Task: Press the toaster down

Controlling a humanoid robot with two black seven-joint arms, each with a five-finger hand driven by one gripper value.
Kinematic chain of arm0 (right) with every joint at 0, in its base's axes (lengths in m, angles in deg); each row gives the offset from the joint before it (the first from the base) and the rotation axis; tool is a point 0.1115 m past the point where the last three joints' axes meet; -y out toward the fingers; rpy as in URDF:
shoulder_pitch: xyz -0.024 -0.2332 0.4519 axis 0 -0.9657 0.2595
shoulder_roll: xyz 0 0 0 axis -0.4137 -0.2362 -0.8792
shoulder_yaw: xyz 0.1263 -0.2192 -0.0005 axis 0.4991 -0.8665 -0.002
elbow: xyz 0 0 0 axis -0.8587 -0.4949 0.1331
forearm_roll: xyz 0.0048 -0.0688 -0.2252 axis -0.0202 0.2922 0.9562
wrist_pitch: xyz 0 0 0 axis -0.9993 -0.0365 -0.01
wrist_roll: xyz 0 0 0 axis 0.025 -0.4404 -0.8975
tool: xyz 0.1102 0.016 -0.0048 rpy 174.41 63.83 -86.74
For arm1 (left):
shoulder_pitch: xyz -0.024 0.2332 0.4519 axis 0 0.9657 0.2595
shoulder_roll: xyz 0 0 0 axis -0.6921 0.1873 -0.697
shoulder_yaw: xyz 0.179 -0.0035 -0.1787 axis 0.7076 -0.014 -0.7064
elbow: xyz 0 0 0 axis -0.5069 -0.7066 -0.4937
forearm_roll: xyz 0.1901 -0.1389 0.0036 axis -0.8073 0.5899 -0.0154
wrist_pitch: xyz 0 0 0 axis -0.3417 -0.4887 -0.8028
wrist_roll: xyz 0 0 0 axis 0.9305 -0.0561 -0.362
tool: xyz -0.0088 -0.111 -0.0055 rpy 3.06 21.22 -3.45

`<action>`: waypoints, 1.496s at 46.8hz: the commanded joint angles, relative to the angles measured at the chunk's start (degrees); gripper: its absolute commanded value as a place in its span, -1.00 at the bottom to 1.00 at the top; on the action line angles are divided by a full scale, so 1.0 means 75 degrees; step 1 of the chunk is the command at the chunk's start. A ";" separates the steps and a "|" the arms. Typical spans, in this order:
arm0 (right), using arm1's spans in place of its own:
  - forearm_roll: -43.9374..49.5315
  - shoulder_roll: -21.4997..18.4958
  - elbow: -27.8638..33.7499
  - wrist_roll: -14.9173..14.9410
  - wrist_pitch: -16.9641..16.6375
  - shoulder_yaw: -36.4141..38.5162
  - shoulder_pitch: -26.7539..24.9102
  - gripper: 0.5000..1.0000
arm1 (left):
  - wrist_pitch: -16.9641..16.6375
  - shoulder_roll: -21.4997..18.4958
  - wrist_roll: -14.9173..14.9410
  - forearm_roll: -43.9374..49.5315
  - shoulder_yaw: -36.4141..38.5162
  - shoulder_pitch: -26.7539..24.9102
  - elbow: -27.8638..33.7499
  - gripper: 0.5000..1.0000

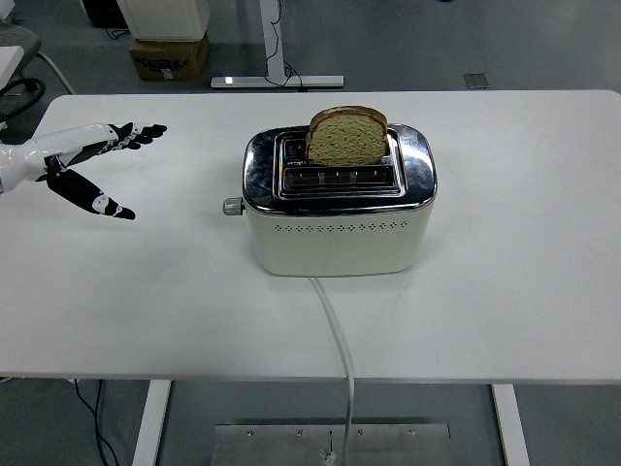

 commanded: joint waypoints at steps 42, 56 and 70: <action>0.0000 0.0000 0.0000 0.0001 0.0001 0.0000 0.0000 1.00 | -0.0514 -0.0406 -0.0023 -0.1426 0.0070 0.0735 0.1513 1.00; 0.0000 0.0000 0.0000 -0.0010 0.0001 0.0000 0.0000 1.00 | -0.0502 -0.0183 -0.0012 -0.1437 0.0070 0.0736 0.1525 1.00; 0.0000 0.0000 0.0000 0.0001 0.0001 0.0000 0.0000 0.99 | -0.0514 0.0098 0.0035 -0.1402 0.0058 0.0618 0.1419 1.00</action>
